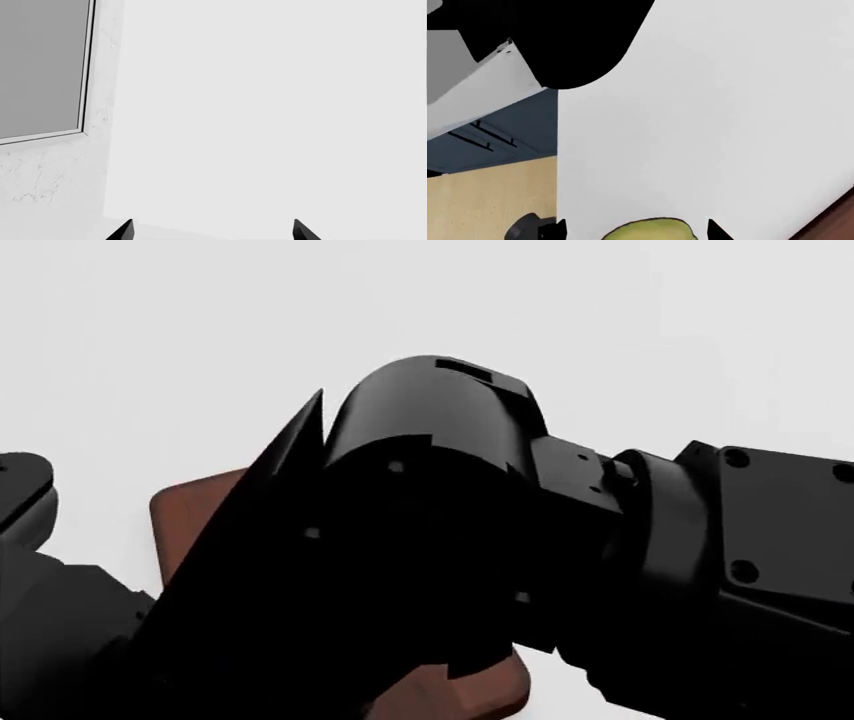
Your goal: Clear the non-vegetable object off the cutting board and place the vegetables onto it.
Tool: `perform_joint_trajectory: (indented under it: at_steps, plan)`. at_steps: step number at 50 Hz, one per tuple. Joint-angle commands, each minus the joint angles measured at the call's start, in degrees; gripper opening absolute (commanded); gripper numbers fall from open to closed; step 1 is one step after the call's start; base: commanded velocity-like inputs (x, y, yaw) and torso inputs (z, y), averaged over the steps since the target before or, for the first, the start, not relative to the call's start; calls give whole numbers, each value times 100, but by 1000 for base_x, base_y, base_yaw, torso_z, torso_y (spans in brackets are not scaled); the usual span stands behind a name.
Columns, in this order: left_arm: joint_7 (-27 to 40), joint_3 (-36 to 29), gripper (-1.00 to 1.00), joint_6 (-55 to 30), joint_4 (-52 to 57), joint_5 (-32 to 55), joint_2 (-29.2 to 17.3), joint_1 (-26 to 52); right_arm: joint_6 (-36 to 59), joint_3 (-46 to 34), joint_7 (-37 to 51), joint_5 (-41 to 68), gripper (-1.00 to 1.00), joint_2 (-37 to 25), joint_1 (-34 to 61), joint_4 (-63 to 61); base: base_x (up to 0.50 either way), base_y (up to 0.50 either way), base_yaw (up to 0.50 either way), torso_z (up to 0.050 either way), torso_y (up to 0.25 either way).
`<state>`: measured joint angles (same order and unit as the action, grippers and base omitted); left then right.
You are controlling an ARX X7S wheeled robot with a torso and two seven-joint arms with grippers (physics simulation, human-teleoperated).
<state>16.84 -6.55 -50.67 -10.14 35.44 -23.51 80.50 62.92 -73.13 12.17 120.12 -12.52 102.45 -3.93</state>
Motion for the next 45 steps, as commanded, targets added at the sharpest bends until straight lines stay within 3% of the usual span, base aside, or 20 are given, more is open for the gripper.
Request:
perform_joint_trajectory:
  at_steps: [1, 25, 45]
  plan:
    - [4, 16, 100, 9, -7, 25, -9, 2, 123, -174, 124, 330, 100, 105, 90, 22, 0, 0, 0, 0, 0]
    - [-14, -37, 100, 93, -65, 7, -3, -44, 230, -337, -52, 16, 100, -84, 6, 193, 0, 0, 0, 0, 0]
    - [-1, -82, 100, 116, -49, -5, -28, -78, -17, -118, -735, -650, 100, -409, -324, 422, 0, 0, 0, 0, 0]
